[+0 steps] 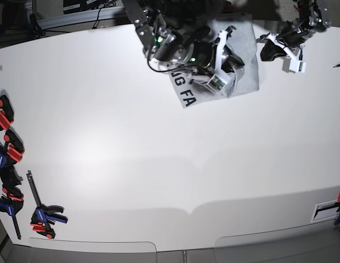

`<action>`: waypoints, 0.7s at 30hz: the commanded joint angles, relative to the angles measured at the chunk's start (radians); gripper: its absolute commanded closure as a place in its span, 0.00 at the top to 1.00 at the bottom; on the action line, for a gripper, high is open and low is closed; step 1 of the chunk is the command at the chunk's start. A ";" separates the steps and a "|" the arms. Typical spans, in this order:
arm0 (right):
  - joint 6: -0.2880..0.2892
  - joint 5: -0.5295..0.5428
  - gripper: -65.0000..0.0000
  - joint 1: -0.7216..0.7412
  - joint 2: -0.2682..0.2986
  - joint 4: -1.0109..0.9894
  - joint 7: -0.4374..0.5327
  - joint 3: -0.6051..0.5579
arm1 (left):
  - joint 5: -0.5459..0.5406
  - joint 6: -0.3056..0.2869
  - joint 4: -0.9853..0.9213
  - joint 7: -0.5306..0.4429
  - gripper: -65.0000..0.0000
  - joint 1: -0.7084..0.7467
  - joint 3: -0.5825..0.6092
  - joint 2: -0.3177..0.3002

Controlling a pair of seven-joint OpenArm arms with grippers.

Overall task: Fold the T-shirt properly
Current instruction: 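Grasp the shirt's folded edge with the right gripper and fold it over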

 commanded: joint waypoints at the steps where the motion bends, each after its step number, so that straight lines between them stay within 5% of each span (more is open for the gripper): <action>1: -0.002 0.000 0.00 0.012 -0.010 0.021 0.036 -0.007 | 0.033 0.011 0.000 0.034 0.00 0.009 -0.003 -0.009; 7: -0.015 -0.024 0.02 0.014 -0.010 0.021 0.092 -0.004 | 0.032 0.011 0.000 0.045 0.00 0.009 -0.003 -0.009; 10: -0.015 -0.016 0.30 0.014 -0.010 0.021 0.127 -0.004 | 0.032 0.011 0.000 0.045 0.00 0.009 -0.003 -0.009; 12: -0.014 -0.015 0.37 0.014 -0.010 0.021 0.154 -0.005 | 0.032 0.011 0.000 0.045 0.00 0.009 -0.003 -0.009; 21: 0.045 0.127 0.38 0.021 -0.010 0.021 0.168 -0.005 | 0.032 0.011 0.002 0.039 0.00 0.006 -0.004 -0.015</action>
